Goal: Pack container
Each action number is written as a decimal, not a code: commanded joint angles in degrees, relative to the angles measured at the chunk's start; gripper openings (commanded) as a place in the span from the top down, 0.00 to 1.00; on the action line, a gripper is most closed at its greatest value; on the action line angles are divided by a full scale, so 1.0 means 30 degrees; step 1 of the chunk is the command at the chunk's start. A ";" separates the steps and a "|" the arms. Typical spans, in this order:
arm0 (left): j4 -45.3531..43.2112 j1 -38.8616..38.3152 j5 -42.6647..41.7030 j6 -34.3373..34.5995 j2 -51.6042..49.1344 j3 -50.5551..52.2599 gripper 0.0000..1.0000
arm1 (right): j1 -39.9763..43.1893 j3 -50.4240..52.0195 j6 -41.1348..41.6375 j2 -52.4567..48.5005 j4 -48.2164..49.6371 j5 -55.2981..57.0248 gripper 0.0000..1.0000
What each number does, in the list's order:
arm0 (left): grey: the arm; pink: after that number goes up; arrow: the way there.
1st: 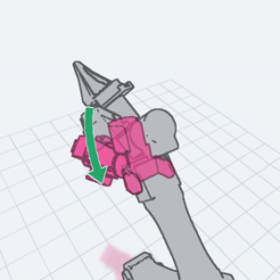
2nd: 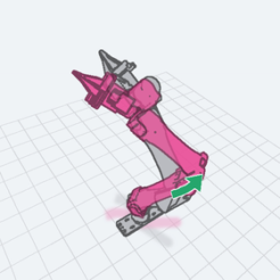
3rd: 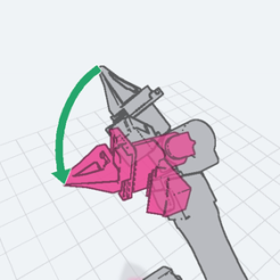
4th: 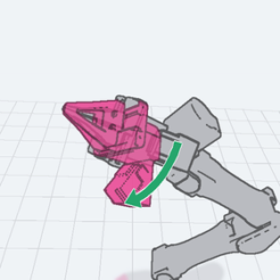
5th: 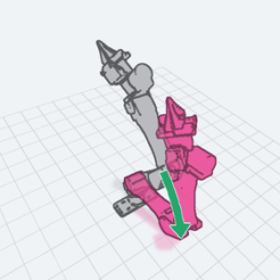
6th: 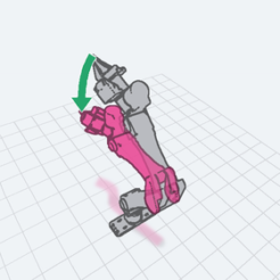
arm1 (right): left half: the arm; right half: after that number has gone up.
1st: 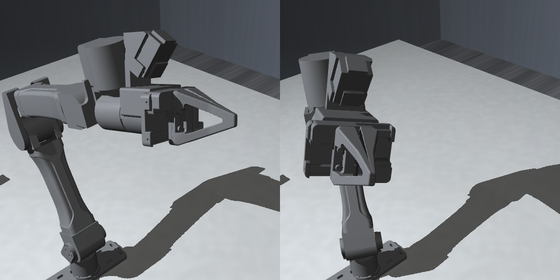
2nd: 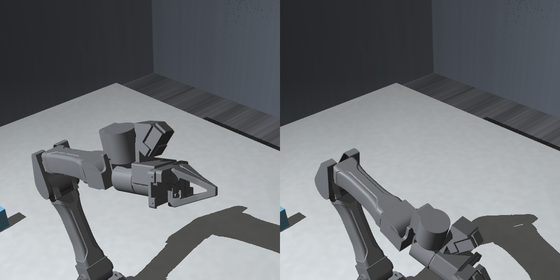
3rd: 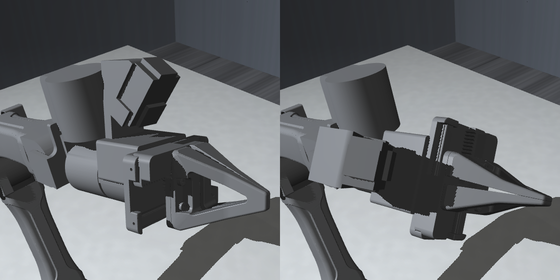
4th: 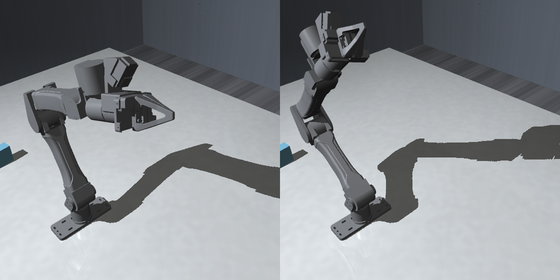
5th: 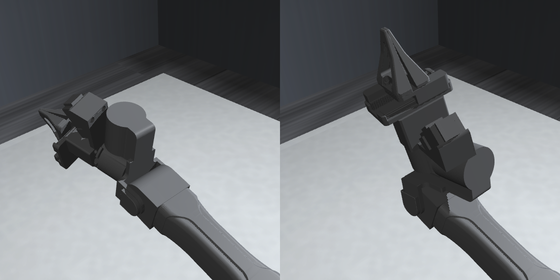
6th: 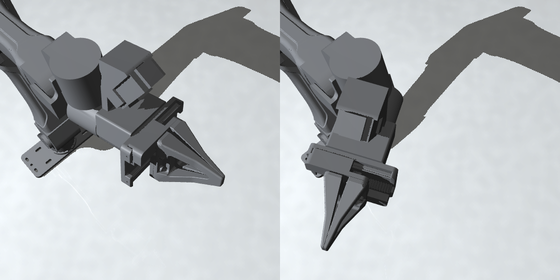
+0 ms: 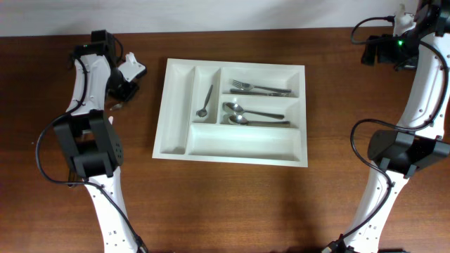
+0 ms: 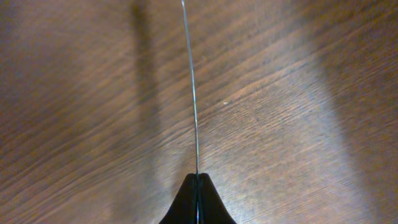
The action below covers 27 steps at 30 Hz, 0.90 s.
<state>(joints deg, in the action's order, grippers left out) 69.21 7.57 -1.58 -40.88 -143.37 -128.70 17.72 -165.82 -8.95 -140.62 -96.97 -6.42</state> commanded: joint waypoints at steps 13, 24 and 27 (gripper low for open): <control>0.3249 -0.3118 -0.2259 0.5501 0.0801 -0.7482 0.98 | 0.0102 -0.0284 0.0153 0.0466 -0.0102 0.0175 0.01; 0.3563 -0.6652 -0.2251 1.4192 0.0845 -0.7548 0.98 | 0.0102 -0.0284 0.0153 0.0466 -0.0102 0.0175 0.01; 0.3781 -0.7278 -0.2186 1.5460 0.0823 -0.7308 0.98 | 0.0102 -0.0284 0.0153 0.0466 -0.0102 0.0175 0.01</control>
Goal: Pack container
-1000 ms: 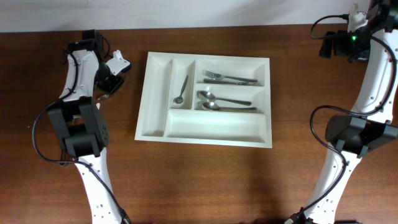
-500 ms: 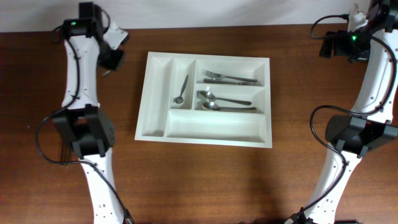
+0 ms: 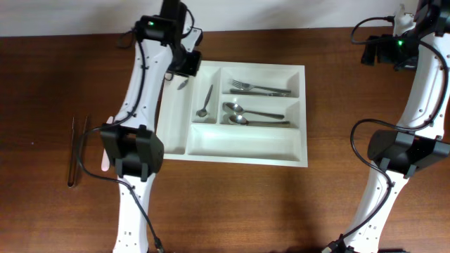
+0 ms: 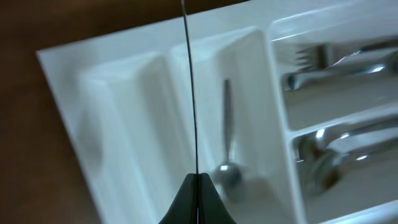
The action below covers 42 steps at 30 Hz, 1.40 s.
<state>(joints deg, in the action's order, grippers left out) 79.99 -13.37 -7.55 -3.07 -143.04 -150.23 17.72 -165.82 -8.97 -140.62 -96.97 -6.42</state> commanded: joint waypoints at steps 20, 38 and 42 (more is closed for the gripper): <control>-0.1464 -0.2047 -0.0204 0.3308 0.0699 0.3621 0.66 | 0.0102 -0.0284 0.0160 0.0466 -0.0102 0.0175 0.01; 0.4641 0.3803 0.1319 0.2973 0.6229 0.3599 0.27 | 0.0102 -0.0284 0.0160 0.0466 -0.0109 0.0168 0.02; 0.5333 0.4881 0.2062 0.2011 0.8364 0.3599 0.30 | 0.0102 -0.0284 0.0160 0.0466 -0.0109 0.0175 0.01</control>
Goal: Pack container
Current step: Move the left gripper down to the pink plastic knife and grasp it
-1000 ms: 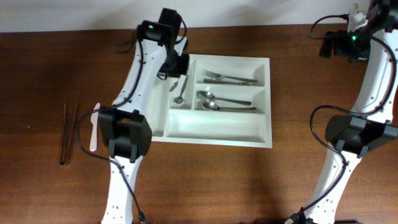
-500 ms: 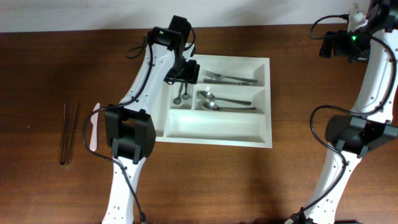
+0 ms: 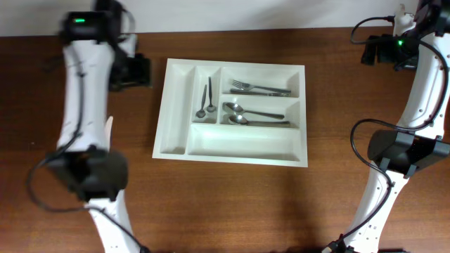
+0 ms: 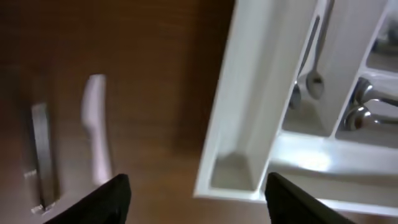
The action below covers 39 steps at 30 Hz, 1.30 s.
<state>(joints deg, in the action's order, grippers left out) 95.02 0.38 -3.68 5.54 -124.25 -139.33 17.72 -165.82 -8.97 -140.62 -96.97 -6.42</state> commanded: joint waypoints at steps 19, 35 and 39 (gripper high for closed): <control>-0.5056 0.0729 0.3832 -0.0270 0.5268 0.9267 0.35 | 0.0102 -0.0284 0.0160 0.0466 -0.0102 0.0175 0.01; -1.3325 0.3475 0.3599 -0.0146 0.8320 2.1872 0.28 | 0.0102 -0.0284 0.0160 0.0466 -0.0102 0.0175 0.02; -1.4797 0.3912 0.3614 -0.0583 0.8284 2.3001 0.26 | 0.0102 -0.0284 0.0160 0.0466 -0.0109 0.0175 0.01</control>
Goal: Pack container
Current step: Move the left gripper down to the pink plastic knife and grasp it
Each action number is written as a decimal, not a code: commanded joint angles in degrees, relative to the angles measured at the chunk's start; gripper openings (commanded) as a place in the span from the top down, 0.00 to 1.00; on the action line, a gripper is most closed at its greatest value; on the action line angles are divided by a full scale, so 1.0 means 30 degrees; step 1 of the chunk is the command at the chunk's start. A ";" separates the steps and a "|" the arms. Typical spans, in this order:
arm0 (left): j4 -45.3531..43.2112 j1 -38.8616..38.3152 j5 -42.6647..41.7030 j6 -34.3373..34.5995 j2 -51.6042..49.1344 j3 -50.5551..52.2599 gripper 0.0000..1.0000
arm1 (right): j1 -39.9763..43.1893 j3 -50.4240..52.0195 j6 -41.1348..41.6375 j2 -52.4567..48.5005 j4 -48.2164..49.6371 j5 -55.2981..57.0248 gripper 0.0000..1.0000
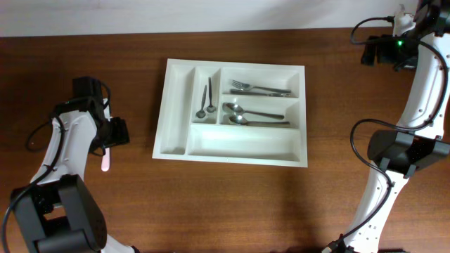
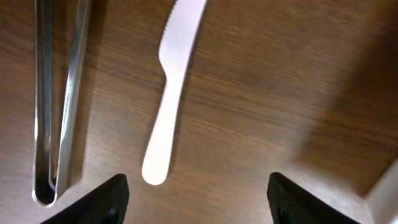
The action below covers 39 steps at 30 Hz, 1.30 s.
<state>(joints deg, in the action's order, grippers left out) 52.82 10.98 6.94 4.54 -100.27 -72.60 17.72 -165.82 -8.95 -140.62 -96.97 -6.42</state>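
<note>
The white cutlery tray [image 1: 176, 144] lies mid-table. It holds two small spoons [image 1: 205, 98] in a narrow slot, a fork [image 1: 259, 88] and two larger spoons [image 1: 253, 116]. My left gripper [image 1: 116, 132] hangs left of the tray, open and empty. Its dark fingers [image 2: 112, 199] frame the handle end of a white plastic knife [image 2: 168, 106] on the wood. Metal tongs [image 2: 59, 99] lie beside the knife. In the overhead view only the knife's tip [image 1: 105, 164] shows below the arm. My right gripper [image 1: 376, 50] is raised at the far right corner, its jaws unclear.
The tray's corner [image 2: 387, 193] shows at the right edge of the left wrist view. The tray's long front compartment [image 1: 246, 140] and leftmost slot [image 1: 176, 105] hold nothing. The right arm's base [image 1: 408, 151] stands at the table's right side.
My left gripper, still open, has moved from beside the tray's far left corner toward the front. It now hangs low over the white knife and tongs. The tray's contents are unchanged.
My left gripper was shut on a thin utensil left of the tray, which held one small spoon in the narrow slot. Then it held the utensil over that slot. Later two small spoons lay there and the gripper was open; now it is over the knife.
</note>
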 commanded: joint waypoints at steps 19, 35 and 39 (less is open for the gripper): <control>-0.5574 0.0568 0.0051 -0.3359 -0.0066 0.3279 0.18 | 0.0102 -0.0284 0.0153 0.0466 -0.0102 0.0175 0.01; -0.6513 0.1829 -0.1457 -0.3563 -0.3439 0.3279 0.39 | 0.0102 -0.0284 0.0153 0.0466 -0.0109 0.0175 0.01; -0.6513 0.1829 -0.1450 -0.3555 -0.3475 0.3279 0.69 | 0.0102 -0.0284 0.0153 0.0466 -0.0102 0.0175 0.01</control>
<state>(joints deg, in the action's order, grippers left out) 32.97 16.25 1.87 -5.52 -107.70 -63.59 17.72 -165.82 -8.97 -140.62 -96.97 -6.44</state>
